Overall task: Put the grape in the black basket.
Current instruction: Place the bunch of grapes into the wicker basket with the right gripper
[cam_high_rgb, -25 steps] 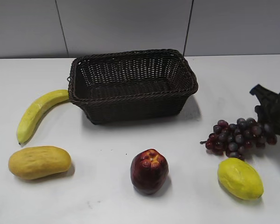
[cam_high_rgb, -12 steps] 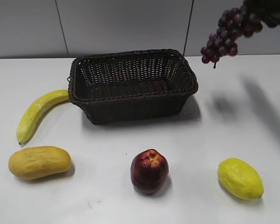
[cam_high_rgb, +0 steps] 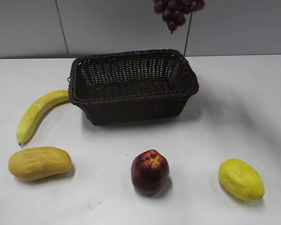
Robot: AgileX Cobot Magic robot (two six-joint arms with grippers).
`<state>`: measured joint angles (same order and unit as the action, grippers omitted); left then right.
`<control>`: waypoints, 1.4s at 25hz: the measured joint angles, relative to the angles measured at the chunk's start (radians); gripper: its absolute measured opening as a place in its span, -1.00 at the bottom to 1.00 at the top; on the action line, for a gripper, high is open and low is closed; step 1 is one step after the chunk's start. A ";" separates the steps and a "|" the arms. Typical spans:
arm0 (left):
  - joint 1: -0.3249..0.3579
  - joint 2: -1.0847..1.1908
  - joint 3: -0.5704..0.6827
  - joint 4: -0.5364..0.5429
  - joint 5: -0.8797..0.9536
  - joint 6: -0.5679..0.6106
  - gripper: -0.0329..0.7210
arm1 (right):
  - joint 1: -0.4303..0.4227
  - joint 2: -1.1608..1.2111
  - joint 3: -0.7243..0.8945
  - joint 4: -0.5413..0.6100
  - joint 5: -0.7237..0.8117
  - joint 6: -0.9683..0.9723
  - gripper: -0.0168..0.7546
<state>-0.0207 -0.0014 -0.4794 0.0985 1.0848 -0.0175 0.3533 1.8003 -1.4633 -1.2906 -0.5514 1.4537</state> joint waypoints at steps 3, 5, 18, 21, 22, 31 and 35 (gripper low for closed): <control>0.000 0.000 0.000 0.000 0.000 0.000 -0.34 | 0.090 0.073 -0.066 -0.248 0.061 -0.090 -0.25; 0.000 0.000 0.000 0.000 0.000 0.000 -0.34 | 0.143 0.123 -0.098 -0.372 0.126 -0.125 -0.25; 0.000 0.000 0.000 0.000 0.000 0.000 -0.34 | 0.225 0.347 -0.124 -0.498 0.179 -0.497 -0.26; 0.000 0.000 0.000 0.000 0.000 0.000 -0.34 | 0.225 0.350 -0.084 -0.498 0.179 -0.500 -0.26; 0.000 0.000 0.000 0.000 0.000 0.000 -0.34 | 0.225 0.350 -0.066 -0.498 0.180 -0.500 -0.26; 0.000 0.000 0.000 0.000 0.000 0.000 -0.34 | 0.229 0.353 0.031 -0.498 0.314 -0.535 0.64; 0.000 0.000 0.000 0.000 0.000 0.000 -0.34 | 0.233 0.349 0.031 -0.494 0.423 -0.538 0.68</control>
<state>-0.0207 -0.0014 -0.4794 0.0985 1.0848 -0.0175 0.5862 2.1491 -1.4318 -1.7841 -0.1288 0.9155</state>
